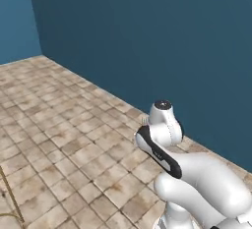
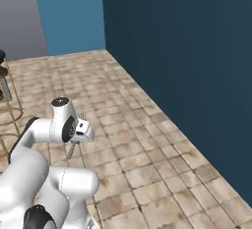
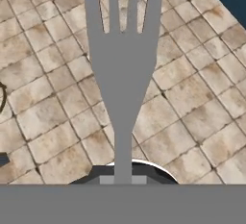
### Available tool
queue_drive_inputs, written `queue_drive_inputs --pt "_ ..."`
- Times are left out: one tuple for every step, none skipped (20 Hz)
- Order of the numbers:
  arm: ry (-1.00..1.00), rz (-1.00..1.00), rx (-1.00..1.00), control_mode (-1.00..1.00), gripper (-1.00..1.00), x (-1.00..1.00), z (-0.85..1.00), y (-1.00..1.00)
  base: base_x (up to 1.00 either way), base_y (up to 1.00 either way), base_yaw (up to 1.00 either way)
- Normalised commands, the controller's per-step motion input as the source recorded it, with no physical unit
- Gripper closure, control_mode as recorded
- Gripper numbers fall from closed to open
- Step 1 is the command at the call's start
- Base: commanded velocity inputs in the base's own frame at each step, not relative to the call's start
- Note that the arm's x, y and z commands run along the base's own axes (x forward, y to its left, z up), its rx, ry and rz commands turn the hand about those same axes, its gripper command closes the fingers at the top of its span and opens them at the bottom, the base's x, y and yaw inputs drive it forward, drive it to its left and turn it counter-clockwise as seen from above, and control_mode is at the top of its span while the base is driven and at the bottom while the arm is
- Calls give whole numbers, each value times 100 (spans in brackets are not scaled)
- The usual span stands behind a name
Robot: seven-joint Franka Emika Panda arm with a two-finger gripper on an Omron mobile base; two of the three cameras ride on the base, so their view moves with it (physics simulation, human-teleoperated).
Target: Take the fork and place it on the left side of the plate. Then take the spoon and place it on the right side of the plate. Make sure they're directly next to the plate.
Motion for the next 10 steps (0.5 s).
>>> queue_drive_inputs --pt "0 0 0 100 100 0 0 0 100 0 58" --pt "0 0 0 100 100 0 0 0 100 0 57" --pt "0 0 0 100 100 0 0 0 100 -1 55" --pt "0 0 0 100 100 0 0 0 100 -1 54" --pt "0 0 0 100 100 0 0 0 100 -1 52" --pt "0 0 0 100 100 0 0 0 100 -1 51" --pt "0 0 0 100 100 0 0 0 100 -1 49" --pt "0 0 0 100 100 0 0 0 100 -2 45" --pt "0 0 0 100 100 0 0 0 100 -4 44" --pt "0 0 0 100 100 0 0 0 100 -4 43"
